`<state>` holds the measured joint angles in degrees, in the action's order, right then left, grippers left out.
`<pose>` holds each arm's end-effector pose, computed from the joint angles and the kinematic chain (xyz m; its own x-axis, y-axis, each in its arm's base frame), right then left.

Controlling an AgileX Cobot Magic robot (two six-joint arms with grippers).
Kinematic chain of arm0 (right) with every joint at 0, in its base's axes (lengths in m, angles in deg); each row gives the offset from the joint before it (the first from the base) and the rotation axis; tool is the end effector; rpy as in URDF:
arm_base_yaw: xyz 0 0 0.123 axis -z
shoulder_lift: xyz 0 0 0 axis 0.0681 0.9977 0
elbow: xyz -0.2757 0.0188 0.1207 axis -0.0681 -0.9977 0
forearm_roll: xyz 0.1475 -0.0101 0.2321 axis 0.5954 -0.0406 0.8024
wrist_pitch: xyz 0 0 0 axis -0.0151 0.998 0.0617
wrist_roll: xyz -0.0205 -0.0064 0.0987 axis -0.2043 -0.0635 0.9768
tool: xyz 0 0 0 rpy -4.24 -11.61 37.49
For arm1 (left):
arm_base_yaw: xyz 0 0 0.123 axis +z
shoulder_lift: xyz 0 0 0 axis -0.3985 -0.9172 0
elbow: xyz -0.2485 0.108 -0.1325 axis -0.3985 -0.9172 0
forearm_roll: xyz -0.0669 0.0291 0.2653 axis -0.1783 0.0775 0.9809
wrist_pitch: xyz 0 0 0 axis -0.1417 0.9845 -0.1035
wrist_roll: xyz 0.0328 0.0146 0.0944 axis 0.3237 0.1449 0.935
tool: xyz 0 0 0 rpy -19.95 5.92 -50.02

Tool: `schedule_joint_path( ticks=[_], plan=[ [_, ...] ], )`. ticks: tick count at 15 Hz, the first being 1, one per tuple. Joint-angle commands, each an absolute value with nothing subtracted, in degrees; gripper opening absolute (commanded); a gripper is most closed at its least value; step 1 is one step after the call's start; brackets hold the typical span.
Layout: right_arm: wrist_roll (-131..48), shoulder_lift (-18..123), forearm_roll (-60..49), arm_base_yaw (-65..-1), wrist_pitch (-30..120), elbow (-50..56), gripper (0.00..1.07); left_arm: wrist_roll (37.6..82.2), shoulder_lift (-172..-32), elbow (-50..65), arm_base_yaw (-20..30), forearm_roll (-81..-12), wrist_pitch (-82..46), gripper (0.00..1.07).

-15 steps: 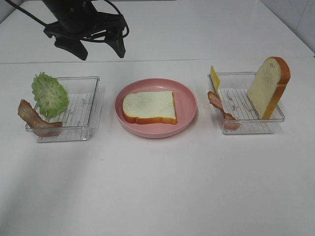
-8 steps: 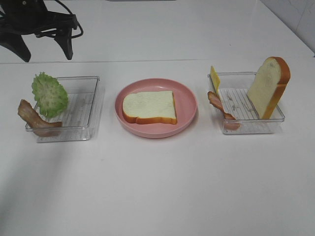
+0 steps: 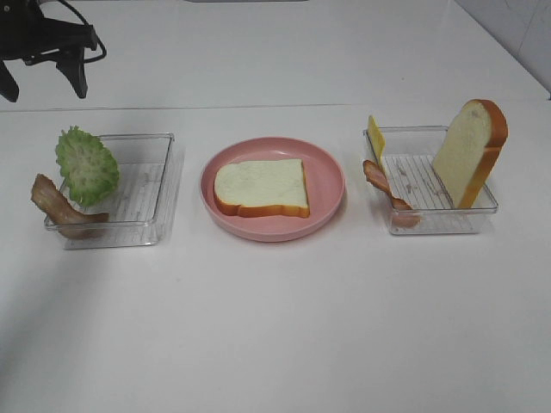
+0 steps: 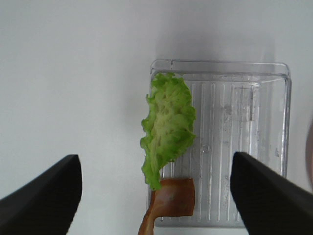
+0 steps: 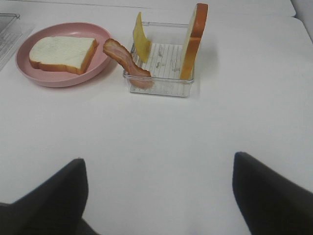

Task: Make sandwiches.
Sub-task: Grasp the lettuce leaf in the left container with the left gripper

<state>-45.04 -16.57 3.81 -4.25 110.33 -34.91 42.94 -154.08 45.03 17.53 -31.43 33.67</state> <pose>0.0032 0.0151 0.2888 -0.4378 -0.0694 -0.8964 -0.1695 0.9855 0.0065 0.4907 -0.0500 0.2475 -0.9389 -0.1256 -0.3203 -0.1116 0.9918 -0.0618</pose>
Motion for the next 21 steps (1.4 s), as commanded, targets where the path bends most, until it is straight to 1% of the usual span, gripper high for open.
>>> schedule_joint_path(
  ticks=[1, 5, 6, 8, 9, 13, 14, 15, 17, 18, 21],
  plan=[
    [-44.64, -16.97, 3.69, -3.9, 110.16, -34.97, 0.76, 43.23, -157.29, 45.03, 17.41, -31.03, 34.42, 0.77],
    [-44.64, -16.97, 3.69, -3.9, 110.16, -34.97, 0.76, 43.05, -160.78, 45.03, 17.41, -31.08, 34.07, 0.75],
    [-44.64, -16.97, 3.69, -3.9, 110.16, -34.97, 0.76, 43.0, -161.58, 45.03, 17.41, -30.74, 33.39, 0.73],
    [-44.64, -16.97, 3.69, -3.9, 110.16, -34.97, 0.76, 42.54, -162.39, 45.03, 17.41, -30.68, 31.78, 0.66],
    [-44.64, -16.97, 3.69, -3.9, 110.16, -34.97, 0.76, 41.91, -162.67, 45.03, 17.41, -30.68, 31.21, 0.6],
    [-44.64, -16.97, 3.69, -3.9, 110.16, -34.97, 0.76, 41.91, -163.82, 45.03, 17.41, -30.68, 31.15, 0.48],
    [-44.64, -16.97, 3.69, -3.9, 110.16, -34.97, 0.76, 41.91, -163.93, 45.03, 17.41, -30.68, 31.04, 0.43],
    [-44.64, -16.97, 3.69, -3.9, 110.16, -34.97, 0.76, 41.91, -163.93, 45.03, 17.41, -30.68, 30.69, 0.32],
    [-44.64, -16.97, 3.69, -3.9, 110.16, -34.97, 0.76, 41.91, -163.93, 45.03, 17.41, -30.68, 30.41, 0.08],
    [-44.64, -16.97, 3.69, -3.9, 110.16, -34.97, 0.76, 42.08, -163.93, 45.03, 17.41, -30.74, 30.35, 0.0],
    [-44.64, -16.97, 3.69, -3.9, 110.16, -34.97, 0.76, 43.34, -163.36, 45.14, 17.41, -32.75, 30.69, 0.0]
  ],
)
